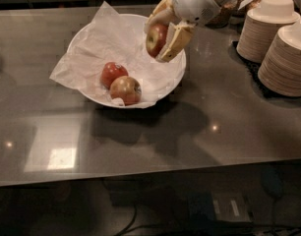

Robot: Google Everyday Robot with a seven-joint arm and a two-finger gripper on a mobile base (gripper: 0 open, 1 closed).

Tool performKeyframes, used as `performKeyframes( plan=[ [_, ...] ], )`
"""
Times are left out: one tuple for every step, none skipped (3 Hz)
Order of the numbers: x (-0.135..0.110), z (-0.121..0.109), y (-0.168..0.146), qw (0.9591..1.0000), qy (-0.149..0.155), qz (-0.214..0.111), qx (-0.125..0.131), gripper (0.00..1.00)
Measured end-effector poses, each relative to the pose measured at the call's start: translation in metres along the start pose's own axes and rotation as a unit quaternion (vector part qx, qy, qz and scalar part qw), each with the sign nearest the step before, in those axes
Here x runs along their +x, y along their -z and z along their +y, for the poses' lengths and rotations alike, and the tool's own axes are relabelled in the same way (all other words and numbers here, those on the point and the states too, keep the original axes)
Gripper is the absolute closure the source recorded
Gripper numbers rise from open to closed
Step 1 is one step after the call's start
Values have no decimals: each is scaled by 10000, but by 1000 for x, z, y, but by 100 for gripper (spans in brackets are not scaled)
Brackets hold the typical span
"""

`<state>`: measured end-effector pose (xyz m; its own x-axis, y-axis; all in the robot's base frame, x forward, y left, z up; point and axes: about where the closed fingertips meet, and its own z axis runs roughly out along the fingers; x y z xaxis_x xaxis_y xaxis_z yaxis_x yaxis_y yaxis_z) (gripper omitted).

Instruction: Pick apple from white bowl

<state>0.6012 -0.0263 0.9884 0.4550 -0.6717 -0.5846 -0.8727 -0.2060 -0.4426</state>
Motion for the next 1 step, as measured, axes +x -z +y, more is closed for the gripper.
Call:
performKeyframes(
  plan=[
    [0,0,0,10000,0,0,0,100]
  ],
)
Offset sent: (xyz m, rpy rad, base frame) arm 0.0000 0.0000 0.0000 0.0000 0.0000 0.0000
